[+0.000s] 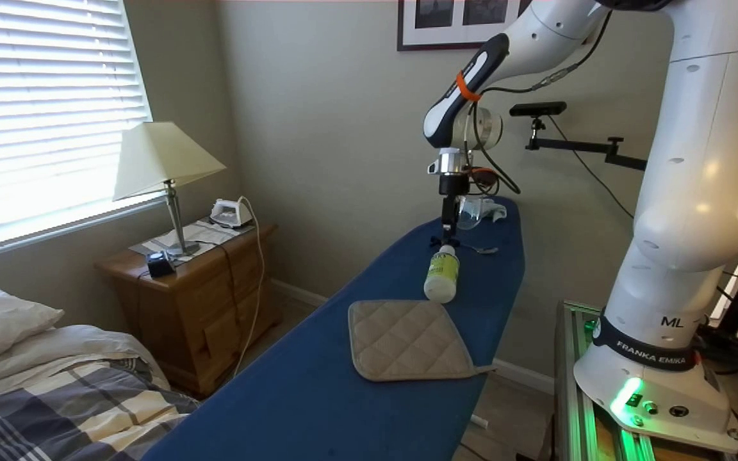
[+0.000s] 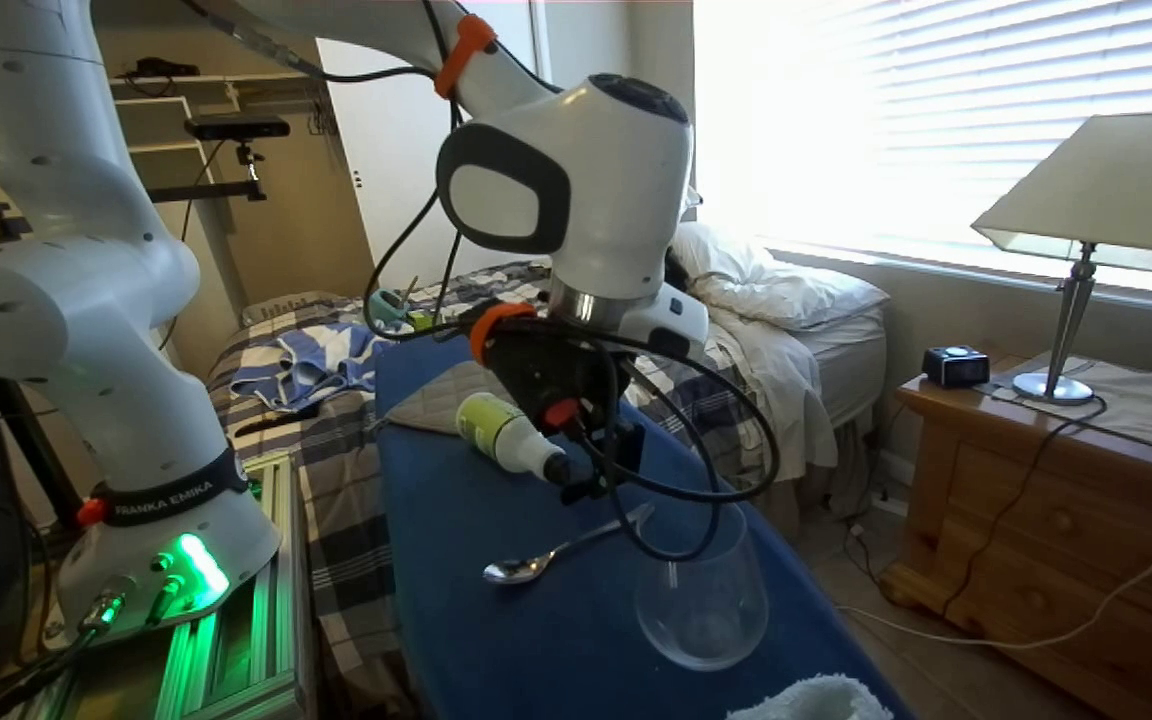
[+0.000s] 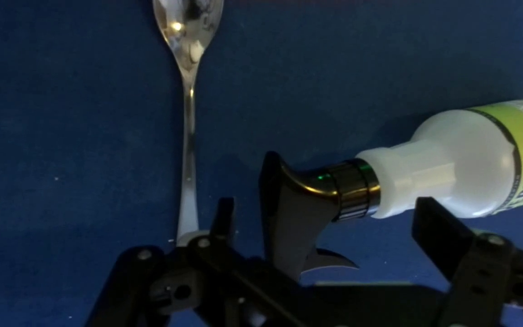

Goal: Put the spray bottle up right

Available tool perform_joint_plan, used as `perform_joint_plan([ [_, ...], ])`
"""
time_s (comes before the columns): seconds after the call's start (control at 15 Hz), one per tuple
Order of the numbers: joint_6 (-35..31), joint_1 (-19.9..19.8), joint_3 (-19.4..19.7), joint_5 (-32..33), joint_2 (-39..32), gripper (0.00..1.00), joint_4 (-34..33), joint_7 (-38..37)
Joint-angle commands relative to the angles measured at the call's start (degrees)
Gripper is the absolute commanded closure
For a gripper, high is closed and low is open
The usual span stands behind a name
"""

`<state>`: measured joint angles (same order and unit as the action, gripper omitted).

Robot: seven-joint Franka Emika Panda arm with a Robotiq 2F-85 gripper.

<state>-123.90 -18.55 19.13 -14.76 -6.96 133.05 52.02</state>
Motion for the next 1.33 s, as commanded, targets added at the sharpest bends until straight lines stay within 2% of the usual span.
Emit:
perform_joint_plan([
  [0.0,-2.8,-1.6,-1.1,-2.8,-0.5,0.12,1.1,2.9],
  [0.07,-2.9,-1.6,-1.2,-3.1,-0.6,0.25,1.1,3.0],
  [0.13,-3.2,-1.7,-1.2,-3.4,-0.6,0.25,1.2,3.1],
  [0.2,-3.3,-1.7,-1.3,-3.6,-0.7,0.15,1.2,3.1],
  [0.27,-3.3,-1.8,-1.4,-3.9,-0.7,0.08,1.2,3.0],
  [0.4,-3.4,-1.8,-1.5,-4.5,-0.7,0.00,1.3,3.1],
  [0.53,-3.5,-1.9,-1.6,-5.2,-0.7,0.00,1.3,3.2],
  [0.6,-3.5,-1.9,-1.6,-5.6,-0.7,0.23,1.3,3.4],
  [0.67,-3.6,-1.9,-1.6,-5.7,-0.8,0.25,1.3,3.4],
  [1.07,-4.1,-2.0,-1.8,-6.2,-0.9,0.66,1.4,3.5],
  [1.13,-4.2,-2.0,-1.8,-6.2,-1.0,0.68,1.4,3.5],
  [1.27,-4.5,-2.0,-1.8,-6.3,-1.1,0.79,1.5,3.5],
])
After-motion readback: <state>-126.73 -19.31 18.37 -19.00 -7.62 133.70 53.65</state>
